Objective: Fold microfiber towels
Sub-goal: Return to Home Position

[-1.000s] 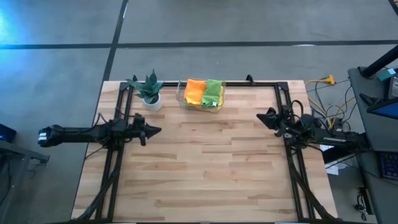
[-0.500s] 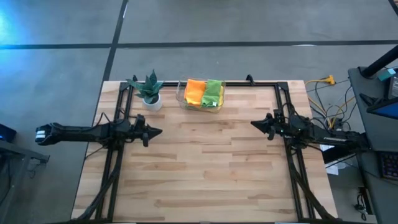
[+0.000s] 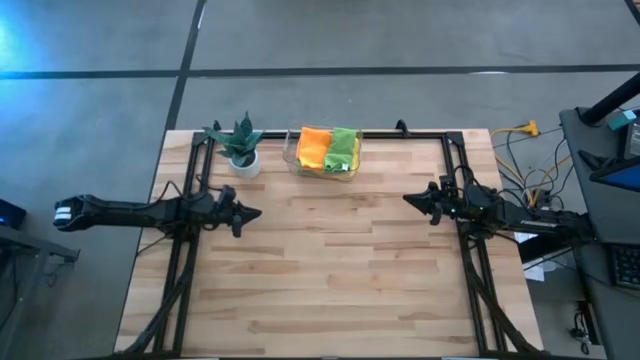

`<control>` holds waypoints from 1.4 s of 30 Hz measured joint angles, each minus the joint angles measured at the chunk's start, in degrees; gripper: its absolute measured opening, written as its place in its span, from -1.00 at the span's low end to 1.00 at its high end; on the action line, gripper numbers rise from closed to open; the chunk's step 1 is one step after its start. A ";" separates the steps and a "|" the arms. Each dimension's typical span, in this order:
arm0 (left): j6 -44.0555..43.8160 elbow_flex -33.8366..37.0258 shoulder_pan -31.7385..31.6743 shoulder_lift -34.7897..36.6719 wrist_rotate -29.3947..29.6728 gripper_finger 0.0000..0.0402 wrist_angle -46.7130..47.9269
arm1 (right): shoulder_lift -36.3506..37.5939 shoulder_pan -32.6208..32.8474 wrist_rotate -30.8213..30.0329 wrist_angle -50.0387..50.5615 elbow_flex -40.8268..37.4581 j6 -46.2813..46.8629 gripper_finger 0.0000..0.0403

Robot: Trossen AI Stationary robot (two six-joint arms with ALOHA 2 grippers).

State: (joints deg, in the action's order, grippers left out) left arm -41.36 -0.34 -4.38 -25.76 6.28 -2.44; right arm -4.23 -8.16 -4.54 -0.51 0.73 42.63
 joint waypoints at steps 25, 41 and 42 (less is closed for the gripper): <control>0.02 0.02 0.00 -5.75 -0.02 -1.00 -0.04 | 0.00 0.00 0.00 0.02 0.00 0.00 -0.96; 0.04 0.04 0.04 -10.33 -0.04 -1.00 -0.11 | 0.00 0.00 0.00 0.02 0.00 0.00 -0.96; 0.02 0.04 0.04 -10.73 -0.04 -1.00 -0.09 | 0.00 0.00 0.00 0.02 0.00 0.00 -0.96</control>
State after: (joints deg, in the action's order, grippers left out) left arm -41.34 -0.30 -4.34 -36.50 6.24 -2.52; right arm -4.23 -8.16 -4.54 -0.49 0.73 42.63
